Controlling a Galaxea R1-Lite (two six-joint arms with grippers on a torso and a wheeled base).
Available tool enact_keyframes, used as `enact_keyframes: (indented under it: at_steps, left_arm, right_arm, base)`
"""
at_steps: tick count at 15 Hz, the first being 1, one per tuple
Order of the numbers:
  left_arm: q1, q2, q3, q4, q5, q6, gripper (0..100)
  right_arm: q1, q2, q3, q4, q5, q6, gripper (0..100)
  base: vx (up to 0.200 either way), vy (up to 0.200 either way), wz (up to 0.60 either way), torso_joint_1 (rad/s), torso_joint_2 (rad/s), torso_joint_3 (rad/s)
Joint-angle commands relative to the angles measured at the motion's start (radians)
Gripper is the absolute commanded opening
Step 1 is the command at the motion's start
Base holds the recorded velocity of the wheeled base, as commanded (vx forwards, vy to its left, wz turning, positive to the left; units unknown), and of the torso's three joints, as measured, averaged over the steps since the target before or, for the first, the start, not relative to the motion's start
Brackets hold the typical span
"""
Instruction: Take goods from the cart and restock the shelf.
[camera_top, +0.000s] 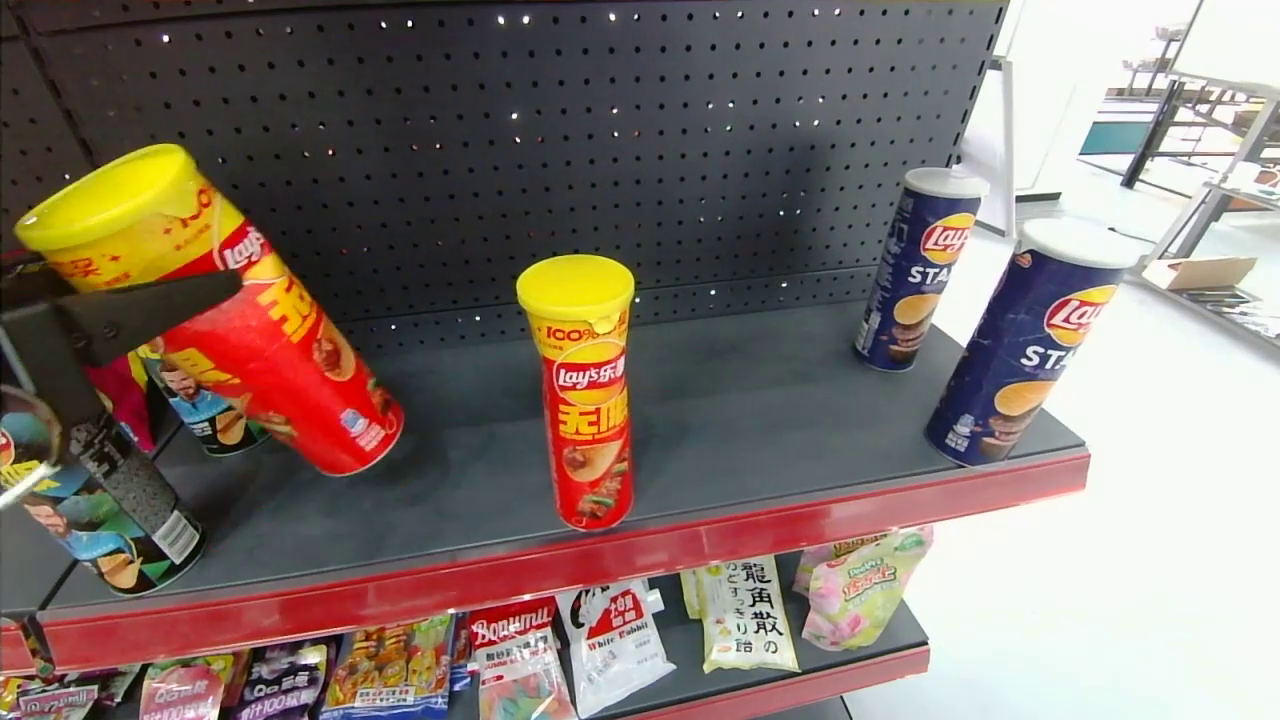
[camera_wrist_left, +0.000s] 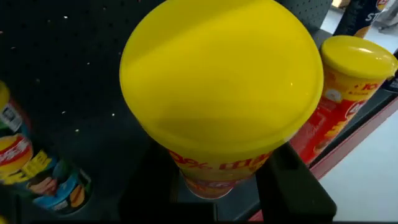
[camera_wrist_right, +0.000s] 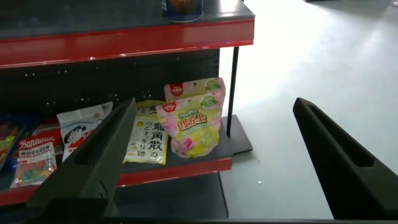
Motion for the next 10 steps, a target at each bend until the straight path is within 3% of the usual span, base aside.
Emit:
enact_keyframes:
  at_steps: [1, 2, 4, 10]
  left_arm:
    - [-0.065, 0.163, -0.082, -0.01, 0.006, -0.013, 0]
    - [-0.114, 0.206, -0.105, -0.029, 0.014, -0.012, 0]
    - [-0.162, 0.304, -0.152, -0.064, 0.045, -0.013, 0]
    - [-0.239, 0.588, -0.356, -0.098, 0.051, -0.006, 0]
  right_arm:
    - [0.0, 0.001, 0.001, 0.0, 0.0, 0.0, 100]
    - [0.0, 0.001, 0.001, 0.0, 0.0, 0.0, 100]
    - [0.0, 0.001, 0.001, 0.0, 0.0, 0.0, 100]
    - [0.0, 0.001, 0.001, 0.0, 0.0, 0.0, 100]
  base:
    - [0.0, 0.0, 0.0, 0.0, 0.0, 0.0]
    - [0.0, 0.0, 0.0, 0.0, 0.0, 0.0]
    - [0.0, 0.0, 0.0, 0.0, 0.0, 0.0]
    - [0.0, 0.0, 0.0, 0.0, 0.0, 0.0]
